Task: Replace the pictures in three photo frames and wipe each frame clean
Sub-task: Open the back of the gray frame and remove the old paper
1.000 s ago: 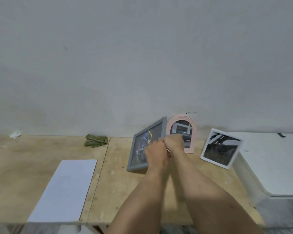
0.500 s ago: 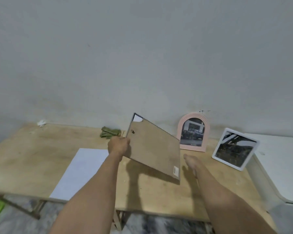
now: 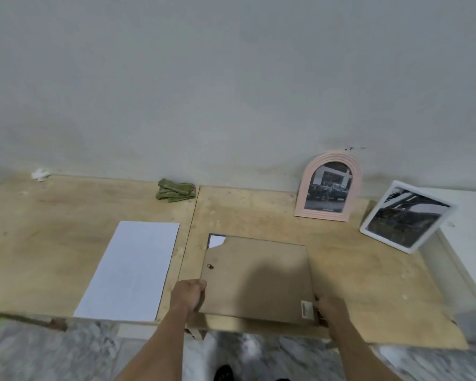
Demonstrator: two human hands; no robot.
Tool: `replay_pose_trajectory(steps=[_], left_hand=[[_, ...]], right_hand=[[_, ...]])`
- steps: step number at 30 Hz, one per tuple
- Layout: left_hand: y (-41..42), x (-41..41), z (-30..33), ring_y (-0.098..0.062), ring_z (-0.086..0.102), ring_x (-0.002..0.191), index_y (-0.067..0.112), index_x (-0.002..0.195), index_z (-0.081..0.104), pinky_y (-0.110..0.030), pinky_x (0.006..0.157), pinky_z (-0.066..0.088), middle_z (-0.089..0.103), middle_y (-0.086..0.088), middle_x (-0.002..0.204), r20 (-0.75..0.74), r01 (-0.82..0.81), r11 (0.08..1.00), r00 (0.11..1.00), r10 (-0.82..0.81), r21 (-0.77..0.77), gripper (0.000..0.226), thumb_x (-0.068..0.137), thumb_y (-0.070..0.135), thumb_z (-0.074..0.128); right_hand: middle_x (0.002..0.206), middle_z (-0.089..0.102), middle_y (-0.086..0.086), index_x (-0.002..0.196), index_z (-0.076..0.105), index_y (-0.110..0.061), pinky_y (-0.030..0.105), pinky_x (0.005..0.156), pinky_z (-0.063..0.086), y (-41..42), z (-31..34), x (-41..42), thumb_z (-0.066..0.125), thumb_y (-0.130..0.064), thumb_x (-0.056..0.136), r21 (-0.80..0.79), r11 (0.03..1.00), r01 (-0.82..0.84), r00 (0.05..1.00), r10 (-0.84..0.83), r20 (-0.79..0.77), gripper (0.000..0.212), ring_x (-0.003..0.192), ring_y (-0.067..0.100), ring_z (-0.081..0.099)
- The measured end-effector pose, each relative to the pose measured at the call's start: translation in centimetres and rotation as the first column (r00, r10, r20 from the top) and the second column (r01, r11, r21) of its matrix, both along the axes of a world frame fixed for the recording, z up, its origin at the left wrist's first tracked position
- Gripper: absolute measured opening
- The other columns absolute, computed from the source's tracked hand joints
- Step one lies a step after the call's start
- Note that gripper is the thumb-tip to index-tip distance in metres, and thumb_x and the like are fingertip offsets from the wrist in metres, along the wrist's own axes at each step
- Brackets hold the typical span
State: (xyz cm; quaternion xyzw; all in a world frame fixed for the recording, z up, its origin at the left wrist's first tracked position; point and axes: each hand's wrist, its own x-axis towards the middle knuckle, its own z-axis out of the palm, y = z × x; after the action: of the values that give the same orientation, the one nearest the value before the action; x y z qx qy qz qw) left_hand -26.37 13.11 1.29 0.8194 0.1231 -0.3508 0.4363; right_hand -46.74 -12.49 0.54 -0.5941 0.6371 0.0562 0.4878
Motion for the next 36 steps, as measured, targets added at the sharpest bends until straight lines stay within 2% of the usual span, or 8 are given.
replay_pose_trajectory(steps=[5,8,14,19,23,27,32,36], left_hand=[[0.8,-0.8,-2.4,-0.033,0.064,0.099,0.011,0.097,0.079,-0.033,0.086,0.048,0.074,-0.013,0.102,0.072,0.138,0.983,0.986,-0.147,0.122,0.021,0.093,0.025,0.065],[0.6,-0.7,-2.3,-0.031,0.063,0.096,0.025,0.077,0.072,-0.030,0.079,0.043,0.073,-0.010,0.099,0.126,0.168,0.969,0.973,-0.193,0.182,0.017,0.093,0.025,0.064],[-1.9,0.8,-1.6,-0.025,0.059,0.086,0.019,0.090,0.064,-0.033,0.073,0.047,0.064,-0.005,0.100,0.337,0.231,0.890,0.865,-0.373,0.394,0.010,0.092,0.024,0.056],[-5.7,3.2,-2.0,-0.028,0.047,0.120,0.010,0.126,0.057,-0.040,0.094,0.045,0.051,-0.008,0.128,0.368,0.440,0.768,0.693,-0.620,0.465,0.038,0.094,0.029,0.053],[-7.3,4.9,-3.2,-0.030,0.039,0.125,0.012,0.130,0.052,-0.042,0.096,0.043,0.046,-0.008,0.135,0.264,0.523,0.653,0.633,-0.728,0.547,0.048,0.094,0.044,0.053],[-8.4,5.8,-3.8,-0.030,0.037,0.124,0.010,0.125,0.057,-0.043,0.095,0.045,0.046,-0.007,0.130,0.250,0.473,0.715,0.715,-0.653,0.515,0.055,0.091,0.054,0.054],[-10.4,5.4,-3.8,-0.037,0.029,0.132,0.011,0.134,0.053,-0.051,0.103,0.033,0.036,-0.010,0.143,0.163,0.279,0.841,0.906,-0.390,0.463,0.070,0.093,0.067,0.037],[-11.0,4.5,-3.4,-0.036,0.027,0.132,0.013,0.132,0.056,-0.050,0.108,0.025,0.033,-0.013,0.143,0.163,0.186,0.896,0.949,-0.271,0.402,0.062,0.097,0.060,0.038]], right_hand=[[0.091,0.068,0.021,0.077,0.070,-0.007,0.032,0.067,0.041,2.2,-0.3,-0.3,0.049,-0.008,0.092,-0.070,0.994,-0.080,0.995,0.076,-0.064,0.026,0.079,0.030,0.059],[0.080,0.063,0.018,0.060,0.060,-0.015,0.033,0.064,0.039,3.0,-0.2,0.0,0.052,-0.003,0.087,-0.100,0.994,-0.053,0.998,0.049,-0.039,0.031,0.075,0.032,0.057],[0.090,0.061,0.012,0.088,0.066,-0.013,0.040,0.070,0.052,3.4,-2.0,-0.2,0.059,-0.022,0.078,-0.205,0.965,-0.161,0.987,0.156,-0.042,0.016,0.077,0.028,0.057],[0.129,0.044,0.009,0.141,0.035,-0.017,0.036,0.084,0.043,4.3,-2.3,-1.5,0.073,-0.050,0.072,-0.215,0.791,-0.574,0.805,0.495,-0.327,0.085,0.114,0.031,0.046],[0.128,0.040,0.003,0.148,0.018,-0.017,0.035,0.090,0.039,4.2,-2.4,-1.2,0.066,-0.065,0.069,-0.220,0.698,-0.681,0.717,0.576,-0.392,0.105,0.117,0.025,0.042],[0.129,0.038,0.000,0.149,0.017,-0.016,0.033,0.097,0.033,4.0,-2.8,-1.4,0.062,-0.069,0.070,-0.261,0.610,-0.749,0.654,0.614,-0.441,0.106,0.120,0.022,0.038],[0.134,0.038,-0.001,0.149,0.018,-0.019,0.033,0.100,0.032,3.6,-3.1,-1.4,0.063,-0.070,0.067,-0.281,0.619,-0.733,0.675,0.616,-0.406,0.106,0.123,0.021,0.037],[0.137,0.037,0.001,0.150,0.018,-0.017,0.034,0.102,0.032,3.6,-3.4,-1.7,0.062,-0.072,0.066,-0.308,0.633,-0.710,0.701,0.596,-0.392,0.109,0.126,0.023,0.036]])
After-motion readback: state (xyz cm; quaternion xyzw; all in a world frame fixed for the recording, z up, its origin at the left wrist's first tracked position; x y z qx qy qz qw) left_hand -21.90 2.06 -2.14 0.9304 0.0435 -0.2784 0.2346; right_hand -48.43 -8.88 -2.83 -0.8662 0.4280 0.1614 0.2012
